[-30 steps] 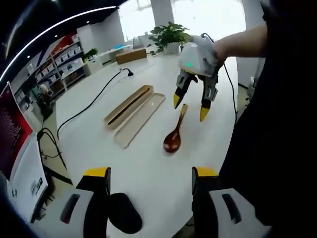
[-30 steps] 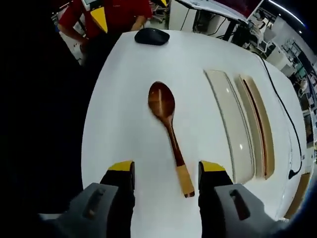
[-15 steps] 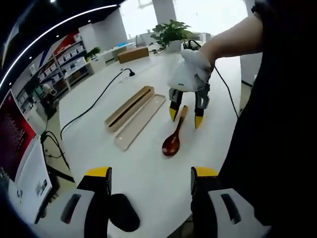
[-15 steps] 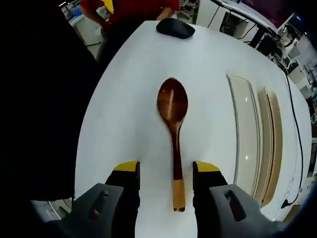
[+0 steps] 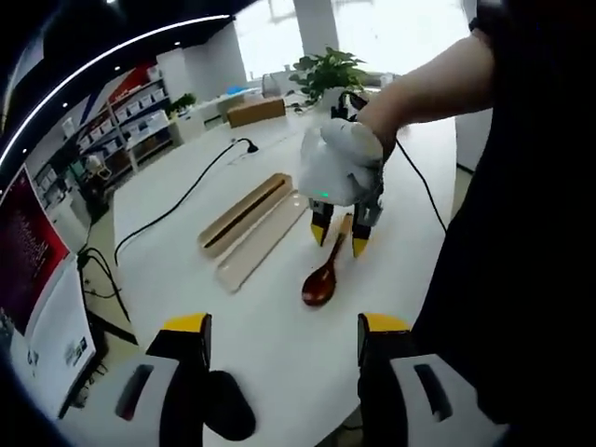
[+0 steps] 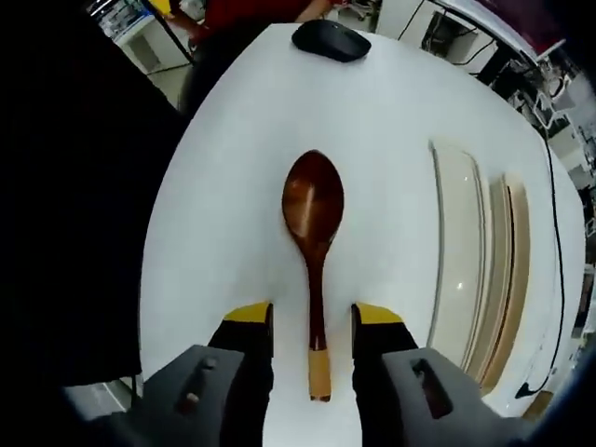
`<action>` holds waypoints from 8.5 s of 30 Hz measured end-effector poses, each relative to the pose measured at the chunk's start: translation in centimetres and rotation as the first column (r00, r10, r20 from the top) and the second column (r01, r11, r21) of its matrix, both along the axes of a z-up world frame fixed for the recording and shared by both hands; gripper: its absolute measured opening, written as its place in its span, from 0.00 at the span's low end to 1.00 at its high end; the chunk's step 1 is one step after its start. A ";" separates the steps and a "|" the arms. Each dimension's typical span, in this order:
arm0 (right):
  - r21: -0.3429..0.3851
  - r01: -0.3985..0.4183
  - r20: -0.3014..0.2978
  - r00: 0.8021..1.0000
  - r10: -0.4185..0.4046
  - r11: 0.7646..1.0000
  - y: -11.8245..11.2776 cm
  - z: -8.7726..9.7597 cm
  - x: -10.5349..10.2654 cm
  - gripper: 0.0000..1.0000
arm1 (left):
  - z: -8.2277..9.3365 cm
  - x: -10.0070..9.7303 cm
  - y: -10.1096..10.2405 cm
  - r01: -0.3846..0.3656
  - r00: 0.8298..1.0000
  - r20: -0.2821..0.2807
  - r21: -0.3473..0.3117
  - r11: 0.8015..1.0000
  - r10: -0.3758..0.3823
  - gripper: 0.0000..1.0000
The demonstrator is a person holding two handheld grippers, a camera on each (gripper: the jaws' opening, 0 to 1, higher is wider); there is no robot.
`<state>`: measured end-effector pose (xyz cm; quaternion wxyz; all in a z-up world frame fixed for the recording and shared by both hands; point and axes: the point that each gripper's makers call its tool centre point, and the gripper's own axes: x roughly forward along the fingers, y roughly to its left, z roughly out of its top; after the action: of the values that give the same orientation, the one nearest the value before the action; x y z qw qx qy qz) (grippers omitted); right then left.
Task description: Arrange the utensils inside the cutlery case until each visible utensil rests in its matching compartment.
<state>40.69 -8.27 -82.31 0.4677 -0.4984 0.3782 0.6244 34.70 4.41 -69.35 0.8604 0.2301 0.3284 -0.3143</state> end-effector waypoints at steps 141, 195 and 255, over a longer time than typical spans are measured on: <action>0.094 0.066 0.301 0.949 -0.091 0.993 -1.0 15.1 16.5 0.00 | 0.8 -0.4 0.2 0.020 1.000 0.008 0.061 0.998 -0.020 0.64; -0.018 0.116 0.168 0.979 -0.112 0.993 3.6 3.9 17.8 0.01 | -2.1 0.7 1.3 -0.041 0.993 -0.107 0.037 0.999 0.044 0.63; 0.259 0.298 0.181 0.920 -0.349 0.919 2.7 6.4 20.2 0.42 | -3.0 -0.2 1.5 -0.087 0.984 -0.150 0.042 0.995 0.092 0.63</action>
<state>60.90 -5.62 -75.93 0.6581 -0.4389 0.3272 0.5169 34.52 5.88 -72.33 0.8420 0.2059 0.4085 -0.2859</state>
